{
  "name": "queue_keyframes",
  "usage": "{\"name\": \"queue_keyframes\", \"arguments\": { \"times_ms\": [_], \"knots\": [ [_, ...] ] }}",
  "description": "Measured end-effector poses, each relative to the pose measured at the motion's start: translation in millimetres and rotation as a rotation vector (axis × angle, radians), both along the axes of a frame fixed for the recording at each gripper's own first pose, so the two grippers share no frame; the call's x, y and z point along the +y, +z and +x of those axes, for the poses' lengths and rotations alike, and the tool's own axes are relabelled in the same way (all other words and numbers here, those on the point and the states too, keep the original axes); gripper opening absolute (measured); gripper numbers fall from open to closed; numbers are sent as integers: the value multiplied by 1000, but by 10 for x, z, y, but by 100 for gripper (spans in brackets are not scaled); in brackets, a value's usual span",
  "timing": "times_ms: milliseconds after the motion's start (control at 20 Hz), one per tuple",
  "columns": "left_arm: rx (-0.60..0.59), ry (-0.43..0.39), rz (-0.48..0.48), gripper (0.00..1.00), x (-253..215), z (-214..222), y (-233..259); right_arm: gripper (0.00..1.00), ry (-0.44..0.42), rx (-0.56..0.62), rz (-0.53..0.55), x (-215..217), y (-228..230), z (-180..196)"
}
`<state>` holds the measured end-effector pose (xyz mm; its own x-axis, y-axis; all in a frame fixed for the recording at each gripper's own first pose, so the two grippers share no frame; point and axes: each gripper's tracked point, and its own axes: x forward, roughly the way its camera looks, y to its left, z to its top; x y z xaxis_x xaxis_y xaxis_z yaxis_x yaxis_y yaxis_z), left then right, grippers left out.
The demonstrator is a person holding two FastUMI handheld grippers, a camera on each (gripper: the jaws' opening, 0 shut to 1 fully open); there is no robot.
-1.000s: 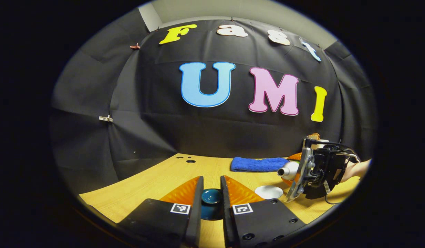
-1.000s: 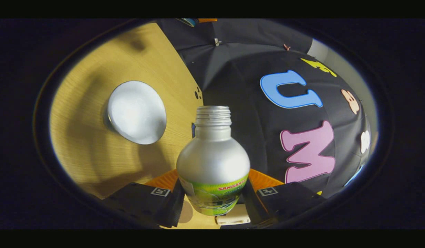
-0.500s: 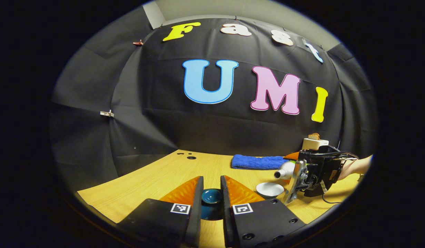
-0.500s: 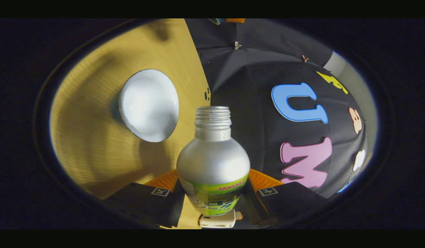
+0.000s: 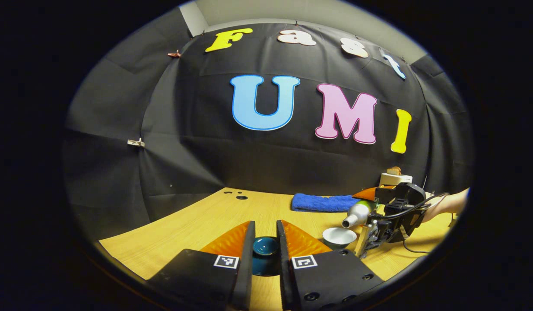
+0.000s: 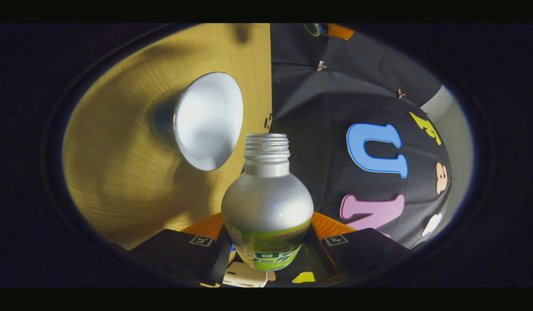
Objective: Open the teacup lid with one hand, grasp the water bottle and pour water into the teacup with the other hand; after pouring, place the water bottle on the coaster and then close the teacup lid.
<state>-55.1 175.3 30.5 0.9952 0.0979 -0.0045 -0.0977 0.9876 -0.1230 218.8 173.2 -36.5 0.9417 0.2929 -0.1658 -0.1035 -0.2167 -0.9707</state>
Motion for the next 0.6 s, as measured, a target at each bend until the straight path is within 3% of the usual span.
{"name": "queue_keyframes", "arguments": {
  "times_ms": [50, 600],
  "knots": [
    [0, 2, -4, 30, 6, -12, 6, 77, 8, -4, -9, 19, 22, 4],
    [13, 14, 15, 30, 0, -23, -74, 77, 51, -35, -102, 5, 58, 86]
  ]
}}
